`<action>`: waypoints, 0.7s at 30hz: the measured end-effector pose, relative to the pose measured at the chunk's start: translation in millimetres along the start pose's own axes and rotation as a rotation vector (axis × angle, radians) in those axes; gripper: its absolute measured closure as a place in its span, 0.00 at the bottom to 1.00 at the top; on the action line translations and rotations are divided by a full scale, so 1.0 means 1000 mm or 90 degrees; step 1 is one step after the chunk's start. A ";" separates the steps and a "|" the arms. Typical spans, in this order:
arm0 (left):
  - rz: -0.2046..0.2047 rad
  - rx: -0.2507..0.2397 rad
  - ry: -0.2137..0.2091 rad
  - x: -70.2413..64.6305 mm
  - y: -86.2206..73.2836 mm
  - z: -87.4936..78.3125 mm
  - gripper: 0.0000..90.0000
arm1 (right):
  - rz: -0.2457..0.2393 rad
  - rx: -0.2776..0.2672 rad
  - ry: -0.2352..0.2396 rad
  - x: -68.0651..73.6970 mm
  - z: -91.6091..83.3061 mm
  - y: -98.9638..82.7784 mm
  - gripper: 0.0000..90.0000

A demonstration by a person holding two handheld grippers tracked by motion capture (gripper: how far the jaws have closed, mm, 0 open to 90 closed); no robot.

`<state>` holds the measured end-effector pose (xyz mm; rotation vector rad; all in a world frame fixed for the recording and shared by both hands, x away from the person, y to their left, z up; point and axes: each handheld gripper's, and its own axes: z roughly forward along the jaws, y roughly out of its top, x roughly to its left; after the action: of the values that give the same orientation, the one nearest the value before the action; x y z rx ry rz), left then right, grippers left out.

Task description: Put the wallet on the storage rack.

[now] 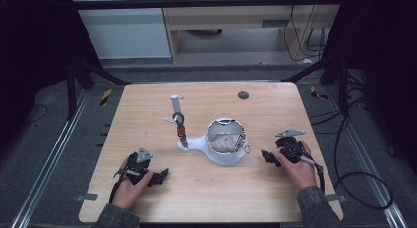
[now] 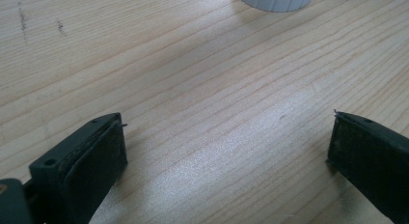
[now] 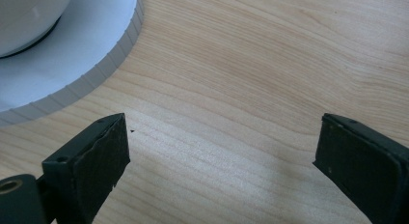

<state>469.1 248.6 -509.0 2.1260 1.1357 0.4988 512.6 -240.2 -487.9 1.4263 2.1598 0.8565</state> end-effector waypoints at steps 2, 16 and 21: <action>0.000 0.000 0.000 0.000 0.000 0.000 0.00 | 0.009 -0.003 0.001 0.000 0.001 0.000 0.05; 0.001 -0.001 -0.004 0.001 0.000 0.000 0.00 | 0.029 -0.008 -0.007 0.001 0.012 -0.009 0.05; 0.003 -0.001 -0.006 0.001 0.001 0.001 0.00 | 0.030 -0.017 -0.012 0.001 0.014 -0.015 0.05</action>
<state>470.5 248.9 -509.1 2.1277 1.1256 0.4912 511.5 -239.9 -508.3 1.4715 2.1012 0.8803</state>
